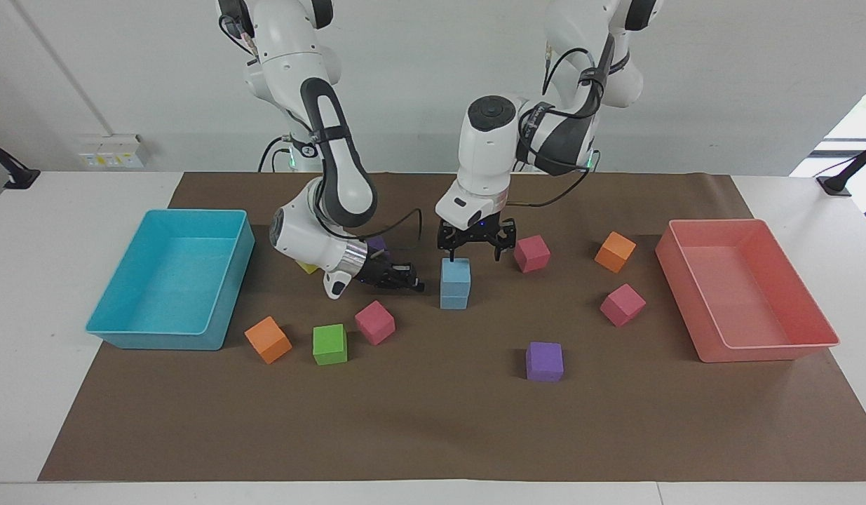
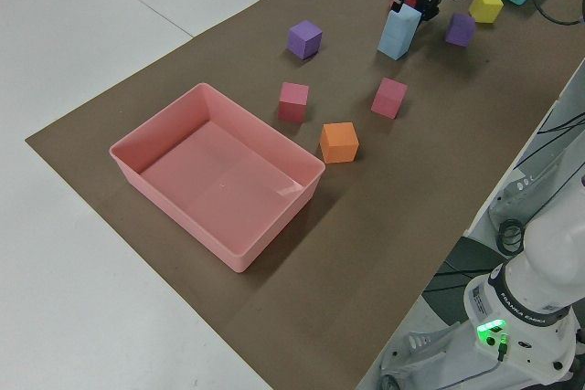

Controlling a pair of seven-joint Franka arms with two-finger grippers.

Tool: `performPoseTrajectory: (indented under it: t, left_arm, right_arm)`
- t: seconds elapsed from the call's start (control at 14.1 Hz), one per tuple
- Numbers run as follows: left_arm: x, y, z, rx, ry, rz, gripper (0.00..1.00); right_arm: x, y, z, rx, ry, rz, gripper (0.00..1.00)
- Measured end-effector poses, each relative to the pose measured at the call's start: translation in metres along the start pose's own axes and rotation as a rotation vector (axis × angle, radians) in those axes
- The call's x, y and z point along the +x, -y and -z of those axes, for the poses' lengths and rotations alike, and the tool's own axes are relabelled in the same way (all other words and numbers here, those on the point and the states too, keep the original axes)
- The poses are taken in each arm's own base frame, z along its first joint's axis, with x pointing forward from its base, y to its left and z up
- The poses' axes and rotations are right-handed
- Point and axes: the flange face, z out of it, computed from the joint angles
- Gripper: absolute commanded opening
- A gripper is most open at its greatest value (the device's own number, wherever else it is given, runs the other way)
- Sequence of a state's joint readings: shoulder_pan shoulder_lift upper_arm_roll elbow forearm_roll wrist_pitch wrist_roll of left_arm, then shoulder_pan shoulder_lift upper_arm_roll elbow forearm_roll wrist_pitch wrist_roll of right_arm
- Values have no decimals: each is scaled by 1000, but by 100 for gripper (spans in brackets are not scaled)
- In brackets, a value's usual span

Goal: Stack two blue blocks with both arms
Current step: 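Lower the blue cube onto the center cube and open the left gripper, then withdraw the left gripper toward the pink bin while the right gripper draws back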

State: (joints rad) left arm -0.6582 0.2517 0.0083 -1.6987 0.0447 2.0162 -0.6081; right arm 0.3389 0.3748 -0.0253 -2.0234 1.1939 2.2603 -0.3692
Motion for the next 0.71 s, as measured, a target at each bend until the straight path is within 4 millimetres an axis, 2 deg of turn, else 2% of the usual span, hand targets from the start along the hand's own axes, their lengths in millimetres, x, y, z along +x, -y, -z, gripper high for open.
performPoseTrajectory:
  t: [0.21, 0.5, 0.71]
  left_arm:
    - [1, 31, 6, 11, 11, -22, 100]
    - [27, 112, 29, 17, 7, -34, 100]
    - [39, 179, 56, 23, 5, -59, 100]
  right_arm:
    - [0, 0, 0, 0, 0, 0, 0]
    - [3, 4, 5, 7, -11, 0, 0]
    - [4, 9, 13, 13, -22, 6, 50]
